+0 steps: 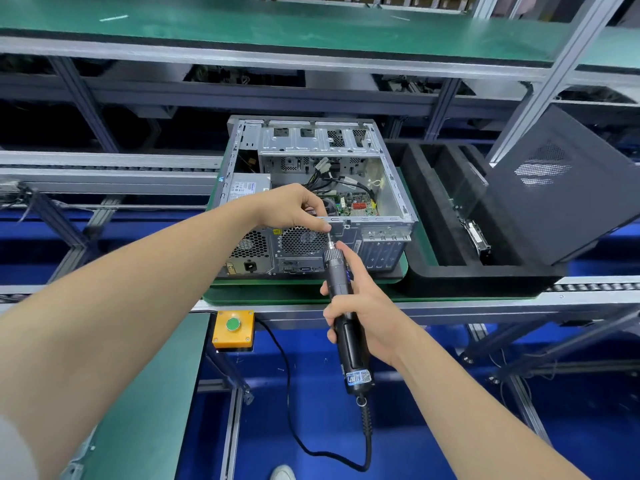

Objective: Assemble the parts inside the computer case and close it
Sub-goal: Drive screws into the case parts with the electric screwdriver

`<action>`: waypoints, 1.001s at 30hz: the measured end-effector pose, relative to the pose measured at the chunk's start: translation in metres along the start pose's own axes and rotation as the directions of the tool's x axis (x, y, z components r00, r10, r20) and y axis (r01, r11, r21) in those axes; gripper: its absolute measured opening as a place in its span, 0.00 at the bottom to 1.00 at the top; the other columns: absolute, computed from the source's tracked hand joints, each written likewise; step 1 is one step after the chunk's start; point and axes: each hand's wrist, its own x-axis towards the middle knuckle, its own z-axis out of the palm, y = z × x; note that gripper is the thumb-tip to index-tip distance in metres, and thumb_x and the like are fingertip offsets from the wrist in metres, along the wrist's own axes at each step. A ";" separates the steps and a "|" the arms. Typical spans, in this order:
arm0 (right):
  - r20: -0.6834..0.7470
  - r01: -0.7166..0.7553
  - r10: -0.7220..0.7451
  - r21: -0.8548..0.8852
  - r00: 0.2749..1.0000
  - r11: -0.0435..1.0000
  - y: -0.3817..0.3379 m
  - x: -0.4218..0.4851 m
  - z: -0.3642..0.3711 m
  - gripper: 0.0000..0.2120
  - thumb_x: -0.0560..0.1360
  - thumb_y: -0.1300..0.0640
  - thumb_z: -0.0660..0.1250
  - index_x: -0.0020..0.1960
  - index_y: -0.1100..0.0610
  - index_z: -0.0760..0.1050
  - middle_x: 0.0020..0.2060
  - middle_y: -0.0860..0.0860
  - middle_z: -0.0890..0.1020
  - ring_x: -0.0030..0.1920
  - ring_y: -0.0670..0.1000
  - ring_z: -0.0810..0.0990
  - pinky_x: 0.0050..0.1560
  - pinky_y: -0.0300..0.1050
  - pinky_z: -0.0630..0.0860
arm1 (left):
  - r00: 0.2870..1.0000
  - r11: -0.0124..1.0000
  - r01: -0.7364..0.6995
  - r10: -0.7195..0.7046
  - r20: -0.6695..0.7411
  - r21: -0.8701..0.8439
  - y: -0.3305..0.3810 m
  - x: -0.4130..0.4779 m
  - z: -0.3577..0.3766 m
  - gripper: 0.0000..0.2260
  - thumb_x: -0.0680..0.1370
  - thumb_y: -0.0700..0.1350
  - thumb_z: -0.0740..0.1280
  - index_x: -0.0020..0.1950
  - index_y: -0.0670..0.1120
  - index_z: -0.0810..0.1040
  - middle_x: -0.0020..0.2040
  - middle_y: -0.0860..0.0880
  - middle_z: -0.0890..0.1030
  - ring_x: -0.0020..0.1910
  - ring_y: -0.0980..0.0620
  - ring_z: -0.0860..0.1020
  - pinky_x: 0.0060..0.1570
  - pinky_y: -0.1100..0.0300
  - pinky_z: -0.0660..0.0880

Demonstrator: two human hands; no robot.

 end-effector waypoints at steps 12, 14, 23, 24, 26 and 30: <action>-0.008 0.012 -0.012 0.003 1.000 1.000 0.002 0.000 0.003 0.52 0.65 0.73 0.69 0.71 0.24 0.66 0.56 0.60 0.73 0.35 0.55 0.74 0.39 0.53 0.77 | 0.991 0.985 0.128 -0.130 -0.011 -0.112 0.004 -0.003 -0.001 0.23 0.80 0.70 0.55 0.50 0.58 0.84 0.59 0.72 0.74 0.60 0.69 0.72 0.62 0.55 0.64; -0.008 0.016 -0.016 0.004 1.000 1.000 0.002 0.000 0.004 0.52 0.64 0.73 0.69 0.72 0.25 0.66 0.56 0.60 0.73 0.34 0.55 0.74 0.38 0.53 0.78 | 0.994 0.984 0.102 -0.106 -0.018 -0.148 0.003 -0.001 -0.002 0.20 0.83 0.64 0.53 0.50 0.57 0.82 0.47 0.74 0.76 0.48 0.75 0.72 0.56 0.56 0.66; -0.004 0.031 -0.031 -0.008 1.000 1.000 0.005 -0.001 0.003 0.52 0.64 0.72 0.69 0.72 0.25 0.65 0.56 0.60 0.73 0.34 0.55 0.74 0.38 0.53 0.77 | 0.987 0.986 0.141 -0.147 -0.067 -0.092 -0.003 0.007 0.001 0.08 0.84 0.46 0.63 0.59 0.53 0.80 0.55 0.58 0.79 0.55 0.54 0.77 0.54 0.57 0.70; -0.003 0.031 -0.031 -0.012 1.000 0.999 0.005 -0.002 0.003 0.52 0.64 0.72 0.69 0.72 0.25 0.65 0.56 0.60 0.73 0.34 0.55 0.74 0.38 0.53 0.77 | 0.987 0.987 0.141 -0.146 -0.061 -0.083 -0.002 0.008 0.002 0.09 0.84 0.45 0.63 0.59 0.52 0.81 0.54 0.59 0.78 0.54 0.56 0.77 0.54 0.57 0.68; -0.005 0.031 -0.031 -0.023 1.000 0.999 0.007 -0.002 0.002 0.52 0.64 0.72 0.69 0.73 0.25 0.65 0.56 0.60 0.73 0.34 0.55 0.74 0.39 0.54 0.77 | 0.987 0.986 0.140 -0.146 -0.064 -0.087 -0.001 0.008 0.003 0.09 0.83 0.45 0.63 0.57 0.52 0.82 0.54 0.58 0.79 0.52 0.57 0.77 0.53 0.57 0.69; -0.004 0.033 -0.033 -0.018 0.999 0.999 0.011 -0.004 0.001 0.52 0.65 0.73 0.69 0.73 0.25 0.65 0.56 0.60 0.73 0.35 0.56 0.74 0.39 0.54 0.78 | 0.987 0.984 0.133 -0.143 -0.079 -0.120 0.000 0.006 0.004 0.09 0.81 0.44 0.63 0.53 0.52 0.82 0.48 0.55 0.81 0.46 0.54 0.77 0.48 0.58 0.70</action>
